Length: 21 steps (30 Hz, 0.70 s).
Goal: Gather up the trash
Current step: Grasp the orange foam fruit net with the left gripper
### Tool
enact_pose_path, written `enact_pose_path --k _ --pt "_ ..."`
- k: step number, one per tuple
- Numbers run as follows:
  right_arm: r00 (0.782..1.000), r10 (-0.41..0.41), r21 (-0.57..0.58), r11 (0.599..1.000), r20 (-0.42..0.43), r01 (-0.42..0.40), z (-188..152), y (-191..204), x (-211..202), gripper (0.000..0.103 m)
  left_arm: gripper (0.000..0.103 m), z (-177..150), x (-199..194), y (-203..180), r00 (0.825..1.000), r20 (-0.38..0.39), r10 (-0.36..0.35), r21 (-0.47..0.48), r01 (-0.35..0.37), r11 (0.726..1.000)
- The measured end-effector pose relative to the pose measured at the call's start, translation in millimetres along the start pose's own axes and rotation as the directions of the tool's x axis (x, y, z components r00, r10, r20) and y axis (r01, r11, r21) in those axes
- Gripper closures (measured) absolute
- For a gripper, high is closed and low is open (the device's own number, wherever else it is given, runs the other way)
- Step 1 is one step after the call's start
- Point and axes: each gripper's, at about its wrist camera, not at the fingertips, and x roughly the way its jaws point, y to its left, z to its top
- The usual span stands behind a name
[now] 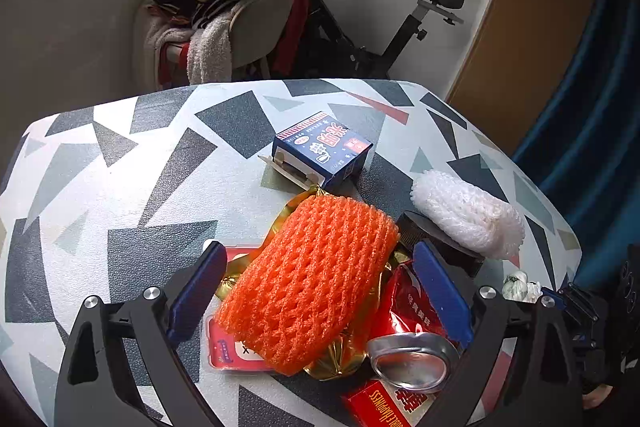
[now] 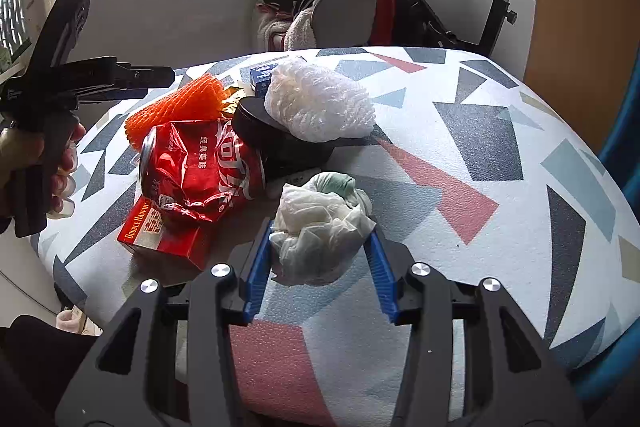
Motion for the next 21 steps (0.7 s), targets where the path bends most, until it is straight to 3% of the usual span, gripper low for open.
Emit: enact_pose_path --k 4,5,6,8,16,21 --pt "1.0 0.004 0.003 1.0 -0.006 -0.004 -1 -2 2 0.056 0.012 1 20 3 0.997 -0.07 -0.016 0.022 0.017 1.0" --pt "1.0 0.005 0.007 1.0 -0.007 -0.005 -2 -3 2 0.056 0.035 0 21 5 0.996 -0.078 -0.047 0.019 0.049 0.999" --pt "1.0 0.008 0.013 1.0 -0.009 -0.007 -2 -5 3 0.056 0.073 -2 21 8 0.994 -0.092 -0.064 0.011 0.065 0.998" --pt "1.0 0.012 0.021 1.0 -0.009 -0.012 -2 -6 2 0.056 0.086 -4 12 15 0.997 -0.062 -0.036 -0.023 0.035 0.999" --pt "0.999 0.026 -0.004 1.0 0.02 -0.026 3 6 -15 0.056 0.088 -11 -52 19 0.999 0.041 -0.003 -0.023 0.004 1.0" --pt "0.998 0.053 -0.024 0.998 0.036 -0.053 1 20 -31 0.056 0.088 -36 -95 4 0.996 0.087 -0.001 -0.024 0.003 1.0"
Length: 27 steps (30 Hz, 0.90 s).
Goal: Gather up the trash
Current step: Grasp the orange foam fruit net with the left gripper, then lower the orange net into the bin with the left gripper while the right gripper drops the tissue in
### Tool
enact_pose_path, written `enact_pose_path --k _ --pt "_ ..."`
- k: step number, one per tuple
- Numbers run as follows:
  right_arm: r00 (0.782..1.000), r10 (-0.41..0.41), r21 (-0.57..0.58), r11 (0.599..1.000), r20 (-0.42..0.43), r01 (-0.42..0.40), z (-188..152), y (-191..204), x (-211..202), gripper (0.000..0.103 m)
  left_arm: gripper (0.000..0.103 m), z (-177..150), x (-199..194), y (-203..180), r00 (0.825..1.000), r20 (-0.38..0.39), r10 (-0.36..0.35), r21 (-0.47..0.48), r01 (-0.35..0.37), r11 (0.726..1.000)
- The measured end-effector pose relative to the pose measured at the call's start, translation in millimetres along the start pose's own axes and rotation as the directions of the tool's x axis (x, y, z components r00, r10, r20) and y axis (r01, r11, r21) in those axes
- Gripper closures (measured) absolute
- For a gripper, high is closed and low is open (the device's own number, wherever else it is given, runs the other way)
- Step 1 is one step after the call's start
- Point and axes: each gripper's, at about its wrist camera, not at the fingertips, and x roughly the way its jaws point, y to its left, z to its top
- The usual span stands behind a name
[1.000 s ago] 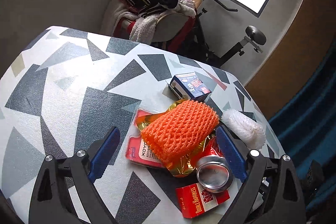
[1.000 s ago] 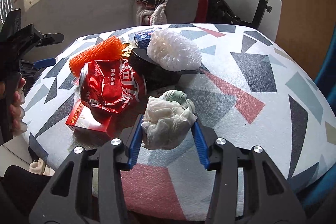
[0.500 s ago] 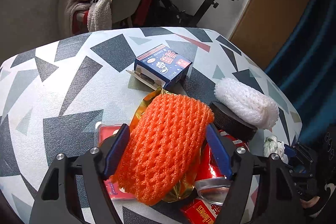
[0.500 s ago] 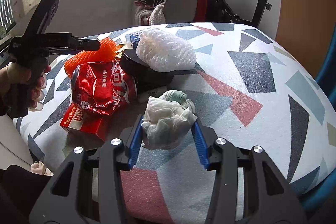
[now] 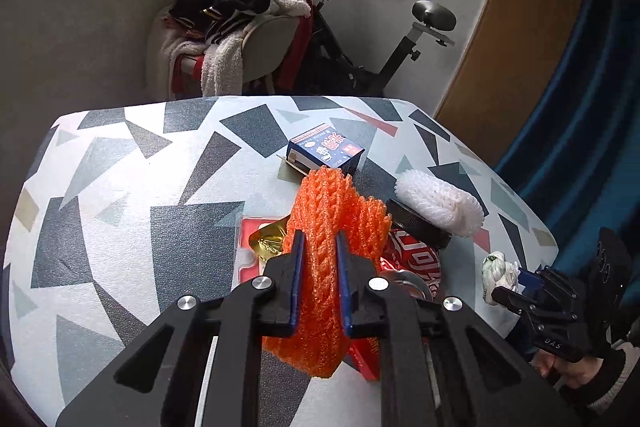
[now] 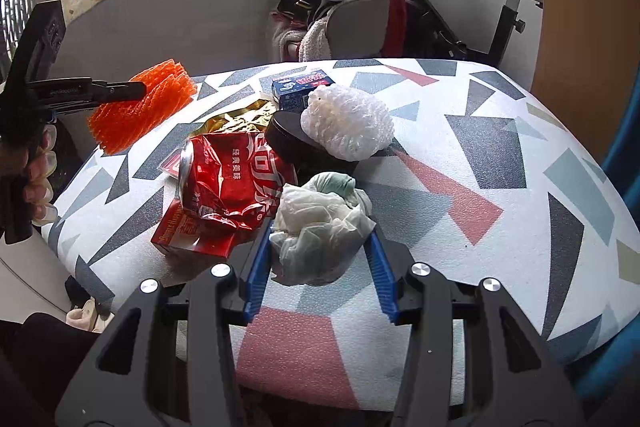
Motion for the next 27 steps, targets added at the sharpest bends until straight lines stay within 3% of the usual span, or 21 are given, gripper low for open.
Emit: enact_pose_path --k 7,13,27 --pt "0.999 0.046 -0.067 0.997 0.012 -0.045 -11 26 -22 0.056 0.088 -52 -50 -21 0.998 0.058 0.012 -0.008 -0.011 1.0" --pt "0.997 0.077 -0.118 0.99 0.013 -0.075 -30 41 -40 0.056 0.088 -92 -78 -43 0.996 0.082 -0.03 0.041 0.026 0.999" --pt "0.996 0.089 -0.108 0.99 0.006 -0.088 -74 37 -65 0.056 0.088 -178 -83 -77 0.997 -0.013 -0.081 0.079 0.082 0.994"
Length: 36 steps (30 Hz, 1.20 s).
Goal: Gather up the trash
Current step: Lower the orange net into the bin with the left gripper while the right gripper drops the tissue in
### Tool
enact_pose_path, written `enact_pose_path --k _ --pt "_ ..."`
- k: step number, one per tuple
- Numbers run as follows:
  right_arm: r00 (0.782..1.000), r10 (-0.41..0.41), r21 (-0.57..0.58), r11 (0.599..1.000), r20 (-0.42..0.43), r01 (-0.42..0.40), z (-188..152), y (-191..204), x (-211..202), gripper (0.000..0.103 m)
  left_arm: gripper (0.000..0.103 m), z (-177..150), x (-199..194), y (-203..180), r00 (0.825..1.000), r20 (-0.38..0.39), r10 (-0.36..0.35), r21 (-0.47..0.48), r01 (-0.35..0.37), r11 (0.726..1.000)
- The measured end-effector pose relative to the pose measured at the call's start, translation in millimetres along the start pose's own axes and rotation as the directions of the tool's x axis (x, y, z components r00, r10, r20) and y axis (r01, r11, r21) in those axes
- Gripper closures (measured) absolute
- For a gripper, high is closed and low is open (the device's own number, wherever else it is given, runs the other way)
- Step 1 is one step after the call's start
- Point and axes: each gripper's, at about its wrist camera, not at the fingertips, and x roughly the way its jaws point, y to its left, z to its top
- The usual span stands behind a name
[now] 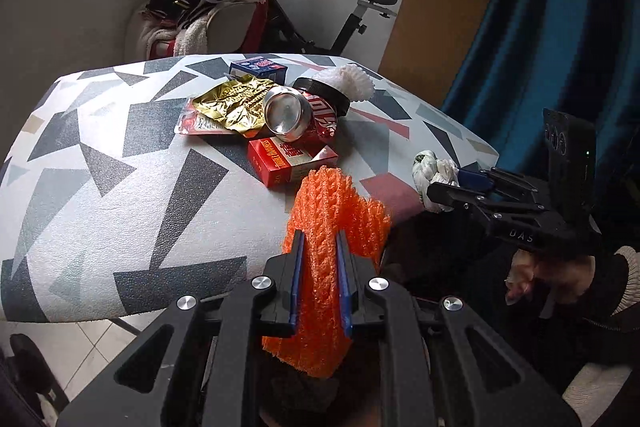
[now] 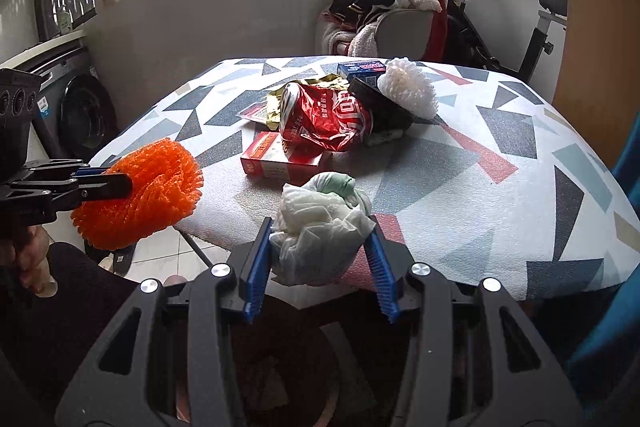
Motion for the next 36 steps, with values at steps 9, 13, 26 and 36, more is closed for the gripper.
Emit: enact_pose_path --k 9,13,26,36 --pt "1.0 -0.015 0.038 0.999 0.002 0.015 -15 -5 -8 0.056 0.088 -28 7 -6 0.999 -0.046 -0.023 -0.01 0.022 1.0" --pt "1.0 -0.017 0.05 0.999 0.011 0.016 -16 -8 -11 0.056 0.088 -31 12 -12 0.997 -0.066 -0.033 0.0 0.033 0.999" --pt "1.0 -0.017 0.084 0.996 0.016 0.016 -17 -16 -12 0.056 0.065 -34 34 -33 0.985 -0.131 -0.109 0.048 0.116 0.992" --pt "1.0 0.004 0.032 0.999 -0.02 -0.003 -19 -2 -4 0.056 0.021 -20 1 -29 1.0 0.0 0.011 0.118 -0.01 0.993"
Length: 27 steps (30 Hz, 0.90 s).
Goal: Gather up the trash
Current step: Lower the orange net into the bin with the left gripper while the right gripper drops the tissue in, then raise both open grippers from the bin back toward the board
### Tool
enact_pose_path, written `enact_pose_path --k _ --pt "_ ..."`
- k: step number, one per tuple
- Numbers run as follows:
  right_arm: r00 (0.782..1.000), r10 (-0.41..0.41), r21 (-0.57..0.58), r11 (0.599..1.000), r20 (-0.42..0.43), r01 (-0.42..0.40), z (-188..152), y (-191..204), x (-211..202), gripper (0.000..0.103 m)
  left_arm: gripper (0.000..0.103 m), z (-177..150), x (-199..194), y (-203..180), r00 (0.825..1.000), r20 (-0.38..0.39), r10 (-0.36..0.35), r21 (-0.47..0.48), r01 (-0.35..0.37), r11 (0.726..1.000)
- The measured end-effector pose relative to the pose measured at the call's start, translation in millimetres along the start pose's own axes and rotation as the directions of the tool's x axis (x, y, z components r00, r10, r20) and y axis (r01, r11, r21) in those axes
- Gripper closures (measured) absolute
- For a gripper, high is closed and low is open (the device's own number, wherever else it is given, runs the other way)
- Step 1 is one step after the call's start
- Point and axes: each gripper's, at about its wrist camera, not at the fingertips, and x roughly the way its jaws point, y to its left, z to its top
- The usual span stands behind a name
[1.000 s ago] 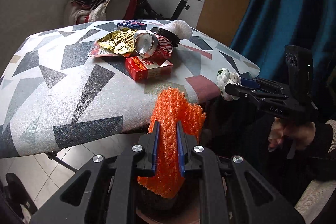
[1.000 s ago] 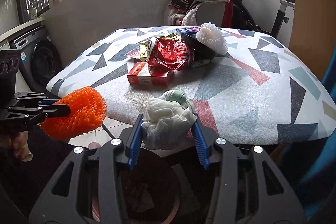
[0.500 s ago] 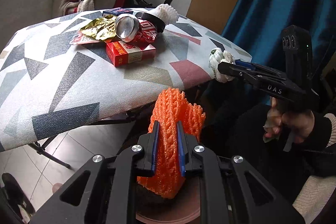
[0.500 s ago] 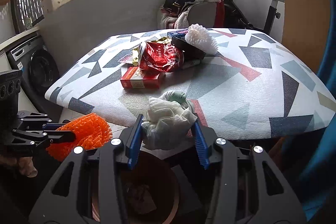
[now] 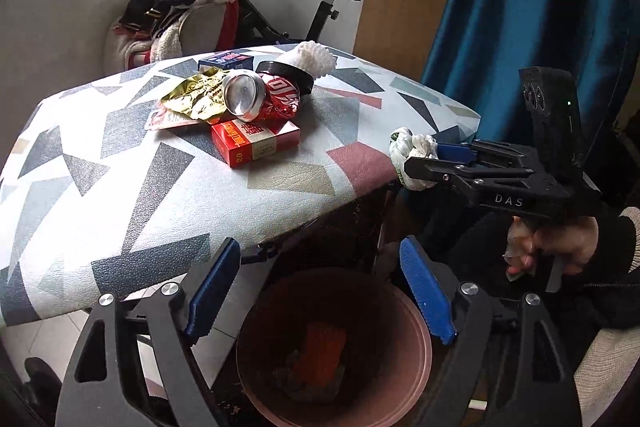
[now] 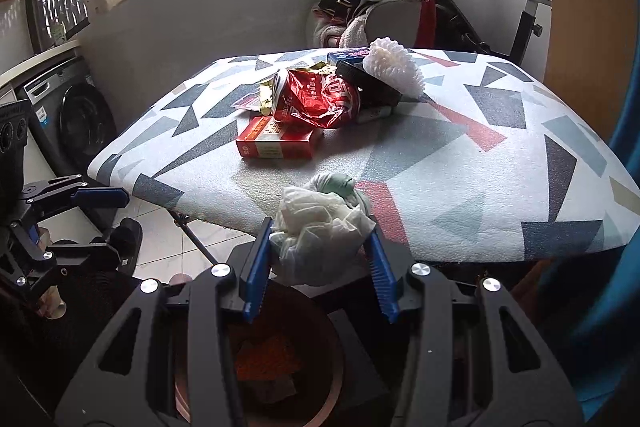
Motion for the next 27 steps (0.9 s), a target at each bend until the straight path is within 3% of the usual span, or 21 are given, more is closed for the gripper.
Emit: enact_pose_path --k 6,11,17,27 --pt "0.997 0.058 -0.037 0.998 -0.046 -0.06 -4 25 15 0.056 0.015 -2 -31 28 0.988 0.077 0.136 -0.044 -0.133 0.99" --pt "0.989 0.08 -0.116 0.989 -0.122 -0.095 -15 49 33 0.056 0.014 -18 -46 48 0.974 0.094 0.204 -0.109 -0.194 0.975" --pt "0.977 0.073 -0.172 0.979 -0.201 -0.109 -25 60 48 0.056 0.013 -29 -43 50 0.964 0.07 0.255 -0.128 -0.245 0.961" --pt "0.966 0.07 -0.225 0.966 -0.248 -0.128 -34 71 55 0.056 0.013 -31 -30 36 0.967 0.03 0.255 -0.055 -0.253 0.966"
